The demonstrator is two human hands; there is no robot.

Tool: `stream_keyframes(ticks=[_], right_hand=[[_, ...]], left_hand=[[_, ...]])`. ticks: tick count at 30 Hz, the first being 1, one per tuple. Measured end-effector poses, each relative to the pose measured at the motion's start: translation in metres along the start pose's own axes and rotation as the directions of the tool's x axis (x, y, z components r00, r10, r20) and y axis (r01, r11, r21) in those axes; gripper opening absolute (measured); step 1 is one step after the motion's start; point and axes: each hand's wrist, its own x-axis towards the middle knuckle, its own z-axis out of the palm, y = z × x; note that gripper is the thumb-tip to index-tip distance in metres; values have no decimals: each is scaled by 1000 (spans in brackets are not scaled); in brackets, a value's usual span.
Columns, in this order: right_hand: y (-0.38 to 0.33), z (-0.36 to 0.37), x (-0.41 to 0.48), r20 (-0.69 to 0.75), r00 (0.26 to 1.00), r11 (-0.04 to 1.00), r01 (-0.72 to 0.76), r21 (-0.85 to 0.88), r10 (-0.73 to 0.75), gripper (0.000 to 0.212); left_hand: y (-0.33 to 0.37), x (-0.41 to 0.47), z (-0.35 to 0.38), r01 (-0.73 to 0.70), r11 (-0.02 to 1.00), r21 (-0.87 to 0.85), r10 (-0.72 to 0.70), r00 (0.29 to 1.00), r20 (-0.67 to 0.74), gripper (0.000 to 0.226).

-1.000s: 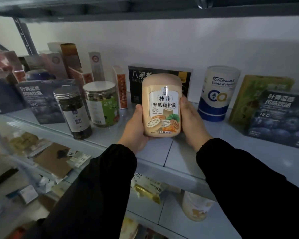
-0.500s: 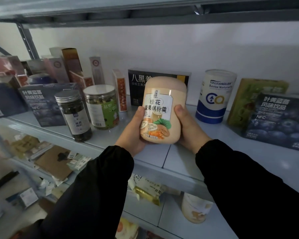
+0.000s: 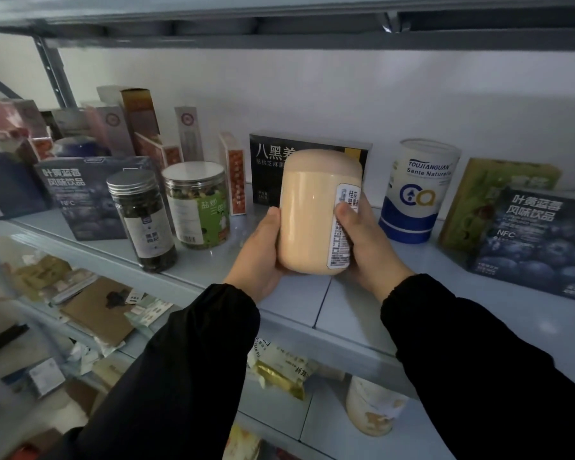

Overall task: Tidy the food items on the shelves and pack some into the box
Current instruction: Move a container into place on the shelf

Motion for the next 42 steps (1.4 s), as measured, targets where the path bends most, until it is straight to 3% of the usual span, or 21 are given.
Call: stream_keyframes(ticks=[2, 5, 10, 15, 19, 28, 36, 38, 40, 42], right_hand=[[-1, 0, 0, -55, 997, 993, 44, -113, -51, 63], [-3, 0, 1, -11, 999, 995, 48, -90, -49, 79], [-6, 2, -2, 30, 999, 998, 46, -43, -45, 81], [1, -4, 3, -17, 995, 982, 93, -165, -97, 76], [5, -9, 11, -74, 995, 988, 63, -140, -74, 70], [8, -13, 15, -104, 994, 995, 35, -98, -45, 55], [7, -9, 10, -121, 992, 989, 29, -144, -47, 62], [4, -7, 8, -102, 993, 985, 38, -171, -56, 52], [1, -7, 7, -86, 993, 979, 57, -196, -75, 62], [-5, -9, 3, -82, 989, 965, 99, -241, -122, 92]], left_hand=[[-5, 2, 1, -35, 998, 53, 34, 999, 18, 67], [-4, -1, 1, -55, 998, 36, 54, 998, 21, 68], [0, -1, 0, -2, 1000, -30, 3, 999, 36, 52], [-4, 3, 2, -39, 998, 46, 37, 998, 45, 74], [-1, 4, 3, 13, 1000, 1, -13, 1000, 10, 56], [-4, 8, 2, 14, 999, 37, -14, 1000, 5, 59], [-5, 5, 1, -38, 996, 75, 36, 999, 24, 56], [-4, 3, 2, -64, 992, 108, 61, 998, 28, 58], [-4, 2, 2, -99, 986, 137, 95, 995, 40, 61], [-3, -2, 5, -129, 977, 171, 122, 991, 53, 61]])
